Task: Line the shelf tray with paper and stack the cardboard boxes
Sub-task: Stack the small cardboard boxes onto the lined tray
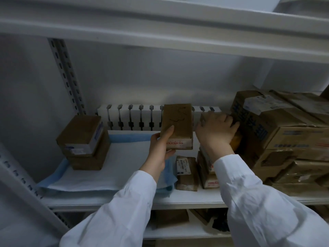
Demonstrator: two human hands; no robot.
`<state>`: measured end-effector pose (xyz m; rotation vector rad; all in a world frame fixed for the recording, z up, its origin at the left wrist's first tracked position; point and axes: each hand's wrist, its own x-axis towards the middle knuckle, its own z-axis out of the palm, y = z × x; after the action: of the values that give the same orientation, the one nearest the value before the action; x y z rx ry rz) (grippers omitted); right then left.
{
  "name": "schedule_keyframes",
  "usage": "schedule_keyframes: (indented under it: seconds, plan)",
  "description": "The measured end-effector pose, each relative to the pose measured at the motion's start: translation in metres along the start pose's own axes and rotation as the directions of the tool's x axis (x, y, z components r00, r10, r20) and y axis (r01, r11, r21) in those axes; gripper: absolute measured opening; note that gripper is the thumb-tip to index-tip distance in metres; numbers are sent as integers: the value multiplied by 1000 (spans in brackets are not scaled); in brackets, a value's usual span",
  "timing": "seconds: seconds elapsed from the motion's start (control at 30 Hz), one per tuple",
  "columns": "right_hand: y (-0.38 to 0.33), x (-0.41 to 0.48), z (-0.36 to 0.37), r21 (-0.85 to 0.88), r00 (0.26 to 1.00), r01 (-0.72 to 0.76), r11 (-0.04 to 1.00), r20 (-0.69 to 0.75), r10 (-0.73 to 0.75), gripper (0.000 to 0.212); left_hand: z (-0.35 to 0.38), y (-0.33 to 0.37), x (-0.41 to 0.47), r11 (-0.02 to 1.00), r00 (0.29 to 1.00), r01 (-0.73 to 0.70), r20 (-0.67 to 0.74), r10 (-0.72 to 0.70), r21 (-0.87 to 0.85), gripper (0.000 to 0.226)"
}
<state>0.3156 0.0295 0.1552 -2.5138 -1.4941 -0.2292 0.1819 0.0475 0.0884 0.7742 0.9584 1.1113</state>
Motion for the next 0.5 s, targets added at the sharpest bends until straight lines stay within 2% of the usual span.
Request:
schedule_keyframes:
  seconds: [0.07,0.1,0.17,0.2,0.27,0.37,0.5]
  plan:
    - [-15,-1,2,275,988,136,952,-109,-110,51,-11,9,-2,999,998,-48,-36,48,6,61]
    - [-24,-3,2,470,982,191,862,-99,-164,48,-17,14,-5,997,995,-79,-57,80,4,59]
    - [-50,-11,0,805,955,148,575,34,-294,47,-31,28,-9,987,982,-158,-101,158,5,53]
    - [-62,-17,-1,887,930,81,455,97,-355,47,-39,35,-11,981,973,-196,-124,195,8,50]
    - [-89,-29,-4,937,857,5,349,176,-485,44,-58,53,-17,960,941,-278,-193,277,25,39]
    - [-127,-46,-6,949,757,-15,316,217,-617,51,-90,79,-24,913,857,-381,-315,407,144,22]
    - [-178,-66,-5,961,716,-6,277,198,-670,54,-140,102,-29,855,762,-365,-409,502,369,40]
